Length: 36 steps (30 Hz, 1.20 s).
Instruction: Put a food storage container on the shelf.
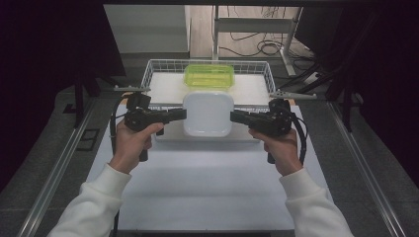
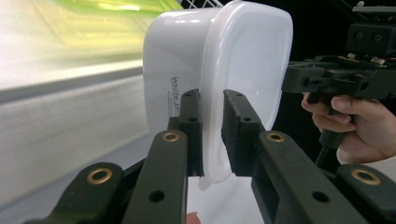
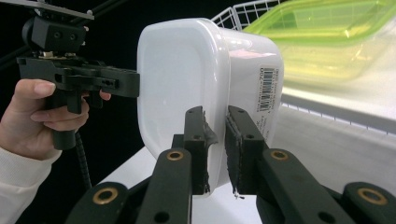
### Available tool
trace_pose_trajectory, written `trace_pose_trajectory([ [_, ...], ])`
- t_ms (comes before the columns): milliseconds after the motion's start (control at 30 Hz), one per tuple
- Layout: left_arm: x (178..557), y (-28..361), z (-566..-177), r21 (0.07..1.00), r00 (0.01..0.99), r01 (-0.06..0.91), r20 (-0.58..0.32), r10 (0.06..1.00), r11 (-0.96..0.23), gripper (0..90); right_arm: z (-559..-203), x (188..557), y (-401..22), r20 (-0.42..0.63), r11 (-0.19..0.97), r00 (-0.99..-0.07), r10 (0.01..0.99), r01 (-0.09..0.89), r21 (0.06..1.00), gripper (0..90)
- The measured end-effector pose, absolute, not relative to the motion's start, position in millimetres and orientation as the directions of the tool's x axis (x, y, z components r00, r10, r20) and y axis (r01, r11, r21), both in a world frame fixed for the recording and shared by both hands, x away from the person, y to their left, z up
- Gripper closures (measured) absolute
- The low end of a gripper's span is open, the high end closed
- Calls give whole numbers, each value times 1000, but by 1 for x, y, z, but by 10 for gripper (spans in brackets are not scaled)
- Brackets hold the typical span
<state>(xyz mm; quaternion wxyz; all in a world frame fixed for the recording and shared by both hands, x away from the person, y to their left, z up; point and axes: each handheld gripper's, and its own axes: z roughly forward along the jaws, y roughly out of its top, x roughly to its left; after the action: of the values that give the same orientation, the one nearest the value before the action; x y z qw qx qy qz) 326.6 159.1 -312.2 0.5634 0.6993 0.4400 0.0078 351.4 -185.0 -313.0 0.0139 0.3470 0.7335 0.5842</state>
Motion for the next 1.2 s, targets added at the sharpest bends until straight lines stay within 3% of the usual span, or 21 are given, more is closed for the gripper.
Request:
trace_pose_trajectory([
  [1200,387,161,-262,817,628,577,-455,632,15,789,-270,410,-183,405,32,-750,523,492,870,783],
])
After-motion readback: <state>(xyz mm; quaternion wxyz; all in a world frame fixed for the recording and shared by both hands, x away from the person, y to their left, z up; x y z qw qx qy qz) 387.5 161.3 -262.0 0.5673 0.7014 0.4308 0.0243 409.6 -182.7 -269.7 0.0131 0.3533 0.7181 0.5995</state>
